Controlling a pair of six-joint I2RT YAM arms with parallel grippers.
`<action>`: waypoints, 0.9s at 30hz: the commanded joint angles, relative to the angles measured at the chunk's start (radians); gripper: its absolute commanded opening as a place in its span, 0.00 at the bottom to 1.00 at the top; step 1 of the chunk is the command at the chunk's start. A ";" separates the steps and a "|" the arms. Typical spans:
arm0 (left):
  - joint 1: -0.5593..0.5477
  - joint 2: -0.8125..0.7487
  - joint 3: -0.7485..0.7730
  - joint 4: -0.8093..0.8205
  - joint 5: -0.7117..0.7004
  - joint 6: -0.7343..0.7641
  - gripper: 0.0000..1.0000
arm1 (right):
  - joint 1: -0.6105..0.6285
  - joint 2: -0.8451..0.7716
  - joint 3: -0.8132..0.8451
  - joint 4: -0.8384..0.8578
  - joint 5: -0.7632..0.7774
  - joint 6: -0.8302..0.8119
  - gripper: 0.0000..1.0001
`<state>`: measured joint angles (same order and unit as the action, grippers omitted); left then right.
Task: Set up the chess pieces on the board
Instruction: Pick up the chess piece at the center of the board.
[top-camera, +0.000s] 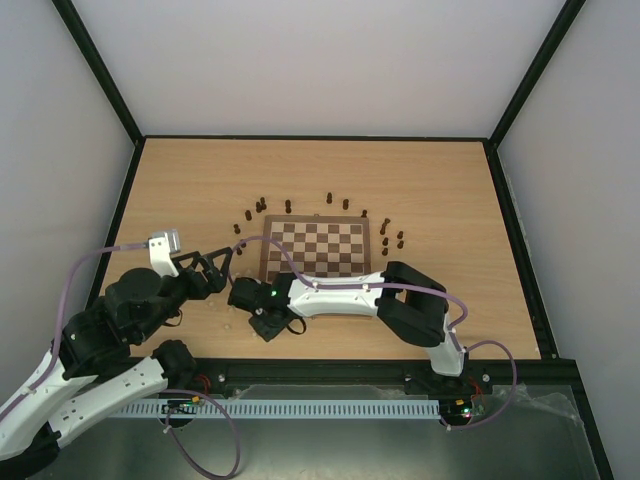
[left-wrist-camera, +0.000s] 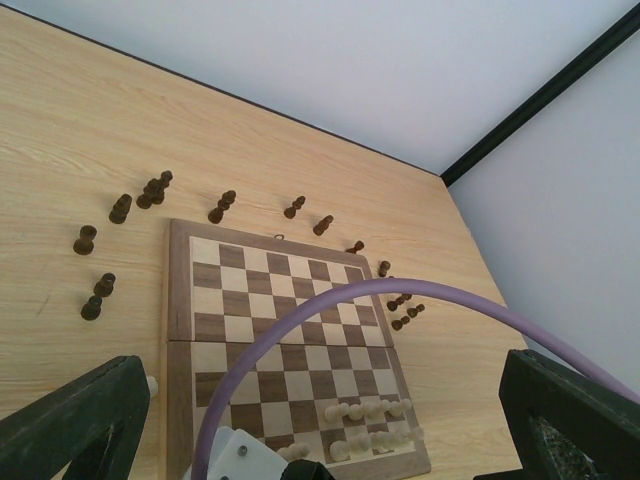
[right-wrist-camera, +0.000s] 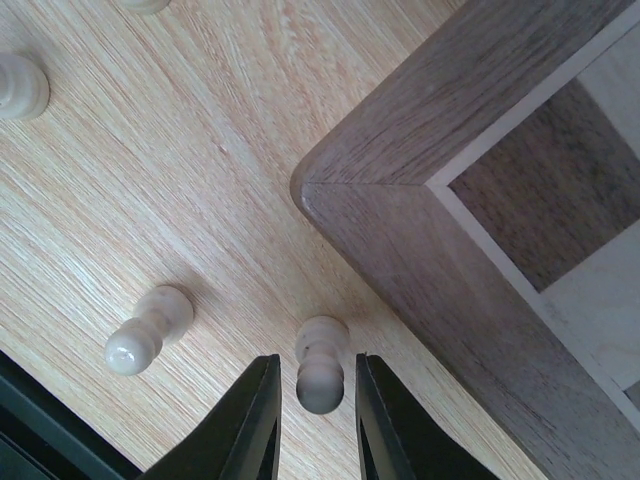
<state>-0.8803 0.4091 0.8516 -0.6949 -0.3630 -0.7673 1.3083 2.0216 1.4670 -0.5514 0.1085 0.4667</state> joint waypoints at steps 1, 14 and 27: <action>0.006 0.008 -0.006 0.015 0.002 0.013 0.99 | -0.003 0.019 0.033 -0.026 -0.009 -0.016 0.22; 0.006 0.010 -0.019 0.021 0.005 0.013 0.99 | -0.002 -0.006 0.034 -0.047 -0.008 -0.012 0.08; 0.007 0.026 -0.015 0.030 -0.004 0.021 0.99 | -0.001 -0.305 -0.023 -0.155 0.045 0.002 0.08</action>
<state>-0.8803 0.4198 0.8398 -0.6876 -0.3630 -0.7666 1.3083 1.8076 1.4620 -0.5922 0.1101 0.4572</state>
